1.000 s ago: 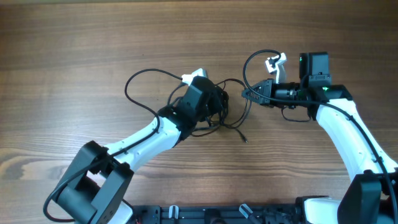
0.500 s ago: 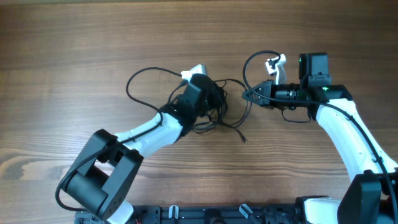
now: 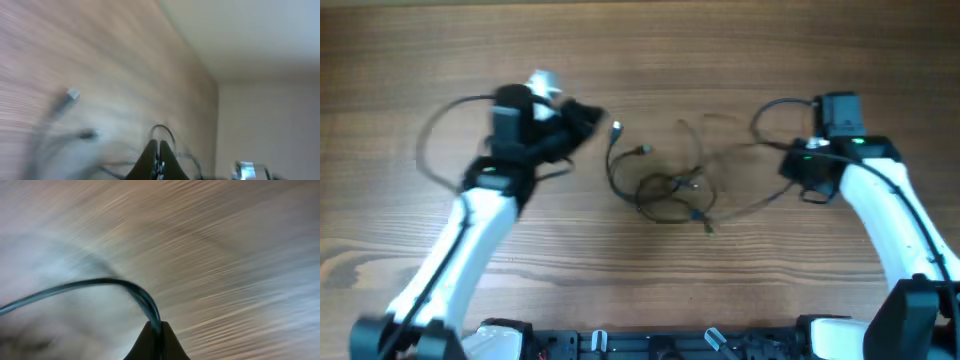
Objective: Untangle cables
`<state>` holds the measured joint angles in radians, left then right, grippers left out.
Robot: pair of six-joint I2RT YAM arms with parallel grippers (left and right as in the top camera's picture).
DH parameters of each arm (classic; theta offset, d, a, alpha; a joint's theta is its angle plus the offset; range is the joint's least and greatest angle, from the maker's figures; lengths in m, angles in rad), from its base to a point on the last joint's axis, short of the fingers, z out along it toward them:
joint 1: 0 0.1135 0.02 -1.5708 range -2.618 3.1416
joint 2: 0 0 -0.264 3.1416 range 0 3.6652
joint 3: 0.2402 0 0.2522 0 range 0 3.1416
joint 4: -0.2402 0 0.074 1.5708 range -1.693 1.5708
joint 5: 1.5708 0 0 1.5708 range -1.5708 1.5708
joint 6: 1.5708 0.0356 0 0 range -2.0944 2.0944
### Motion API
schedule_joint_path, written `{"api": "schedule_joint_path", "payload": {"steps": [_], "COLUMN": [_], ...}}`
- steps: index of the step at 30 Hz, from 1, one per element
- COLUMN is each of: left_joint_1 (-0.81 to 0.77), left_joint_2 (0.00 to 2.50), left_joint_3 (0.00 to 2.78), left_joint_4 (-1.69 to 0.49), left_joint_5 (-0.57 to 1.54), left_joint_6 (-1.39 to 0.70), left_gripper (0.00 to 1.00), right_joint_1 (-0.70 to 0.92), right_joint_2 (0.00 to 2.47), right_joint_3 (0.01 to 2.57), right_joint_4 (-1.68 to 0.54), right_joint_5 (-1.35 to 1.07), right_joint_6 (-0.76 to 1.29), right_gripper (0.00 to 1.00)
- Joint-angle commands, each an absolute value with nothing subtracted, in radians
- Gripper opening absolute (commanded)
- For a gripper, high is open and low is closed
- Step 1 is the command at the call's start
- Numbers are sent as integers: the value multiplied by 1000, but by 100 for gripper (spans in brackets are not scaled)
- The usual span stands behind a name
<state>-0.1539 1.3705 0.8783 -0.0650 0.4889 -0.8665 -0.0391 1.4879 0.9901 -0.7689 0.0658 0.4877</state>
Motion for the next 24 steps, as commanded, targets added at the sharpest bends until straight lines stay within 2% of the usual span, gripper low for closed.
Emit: {"api": "schedule_joint_path", "payload": {"steps": [1, 3, 5, 6, 8, 10, 14, 15, 19, 23, 24], "left_joint_1": [-40, 9, 6, -13, -81, -170, -346, -392, -507, -610, -632], "left_joint_2": [1270, 1259, 1263, 1271, 1298, 1340, 1468, 1511, 1637, 1736, 1754], "left_joint_3": [889, 889, 889, 889, 888, 888, 888, 888, 889, 888, 889], "left_joint_4": [-152, -195, -237, -258, -283, -279, -239, -205, -27, 113, 128], "left_joint_5": [448, 451, 456, 456, 456, 456, 456, 456, 451, 282, 248], "left_joint_6": [-761, -762, -762, -740, -709, -651, -500, -465, -423, -422, -422], "left_gripper": [4, 4, 4, 4, 10, 29, 64, 69, 71, 70, 68], "right_joint_1": [-103, -105, -104, -104, -104, -104, -104, -104, -104, -104, -104], "right_joint_2": [1476, 1476, 1476, 1476, 1476, 1476, 1476, 1476, 1476, 1476, 1476], "right_joint_3": [993, 993, 993, 993, 993, 993, 993, 993, 993, 993, 993], "right_joint_4": [-735, -700, -643, -604, -530, -520, -599, -616, -626, -633, -638], "right_joint_5": [201, 43, -345, -667, -980, -962, -730, -730, -730, -730, -730], "right_joint_6": [525, 472, 296, 170, 124, 144, 234, 234, 234, 234, 234], "right_gripper": [4, 4, 4, 4, 4, 4, 4, 4, 4, 4, 4]}}
